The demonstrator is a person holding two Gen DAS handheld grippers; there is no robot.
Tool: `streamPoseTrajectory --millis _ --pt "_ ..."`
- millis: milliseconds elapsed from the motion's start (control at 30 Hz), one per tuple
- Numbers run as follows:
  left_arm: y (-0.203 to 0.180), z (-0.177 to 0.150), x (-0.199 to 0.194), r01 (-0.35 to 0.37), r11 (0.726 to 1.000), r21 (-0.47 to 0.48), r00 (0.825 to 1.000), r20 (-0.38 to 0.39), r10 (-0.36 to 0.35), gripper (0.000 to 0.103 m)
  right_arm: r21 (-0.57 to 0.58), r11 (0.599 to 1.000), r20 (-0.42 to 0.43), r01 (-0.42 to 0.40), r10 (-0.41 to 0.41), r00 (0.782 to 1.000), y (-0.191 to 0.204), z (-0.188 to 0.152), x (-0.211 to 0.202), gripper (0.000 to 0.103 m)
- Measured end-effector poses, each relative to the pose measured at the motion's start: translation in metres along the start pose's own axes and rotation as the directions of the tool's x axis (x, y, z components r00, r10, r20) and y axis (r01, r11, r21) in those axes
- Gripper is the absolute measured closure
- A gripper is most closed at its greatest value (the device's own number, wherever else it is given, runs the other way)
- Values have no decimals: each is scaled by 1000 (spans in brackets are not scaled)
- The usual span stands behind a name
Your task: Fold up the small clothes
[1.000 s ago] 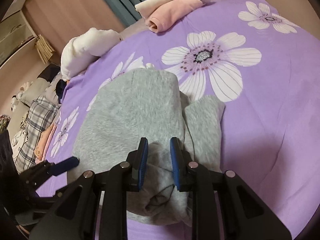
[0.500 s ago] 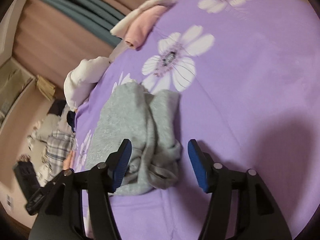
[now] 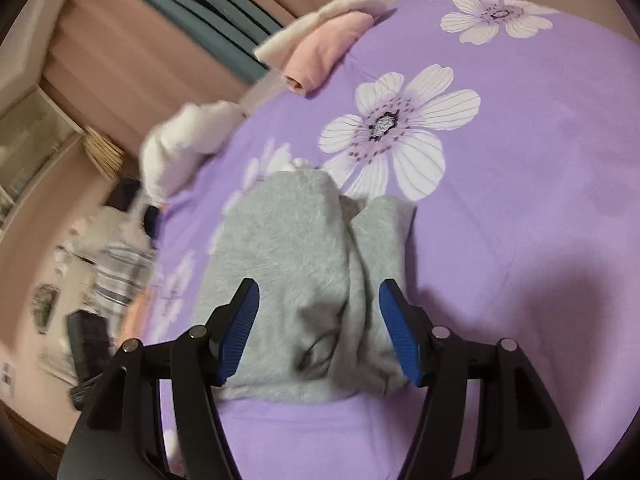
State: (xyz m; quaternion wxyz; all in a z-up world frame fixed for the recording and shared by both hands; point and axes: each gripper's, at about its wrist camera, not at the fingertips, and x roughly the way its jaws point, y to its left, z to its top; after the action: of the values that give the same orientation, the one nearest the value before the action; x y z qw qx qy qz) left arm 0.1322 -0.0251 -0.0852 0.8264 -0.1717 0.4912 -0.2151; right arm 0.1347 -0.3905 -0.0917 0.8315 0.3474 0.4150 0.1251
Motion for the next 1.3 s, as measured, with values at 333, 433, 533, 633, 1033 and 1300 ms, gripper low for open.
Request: streamPoseTrajectory --millis 333,433,533,633,1033,1300 --pt "4 3 5 15 1000 -6 1000 -4 -15 28 -127 992 -61 3 -11 998 16 28 42 53" --pt "4 5 6 12 1000 0 1000 -7 -12 28 -164 986 -87 -19 5 996 23 26 56 59" --pt "3 7 8 9 1000 3 1000 -11 -8 28 -206 978 -95 -25 5 995 32 23 61 68" --pt "0 8 10 10 1000 6 1000 -14 -10 28 -230 973 -75 2 -20 997 32 25 61 89" --pt "-15 14 8 17 998 61 1000 -13 -16 28 -91 995 30 -43 46 998 11 32 5 94" --pt "-25 16 22 -6 995 96 999 -36 10 28 -33 999 -57 2 -4 998 -14 25 37 84"
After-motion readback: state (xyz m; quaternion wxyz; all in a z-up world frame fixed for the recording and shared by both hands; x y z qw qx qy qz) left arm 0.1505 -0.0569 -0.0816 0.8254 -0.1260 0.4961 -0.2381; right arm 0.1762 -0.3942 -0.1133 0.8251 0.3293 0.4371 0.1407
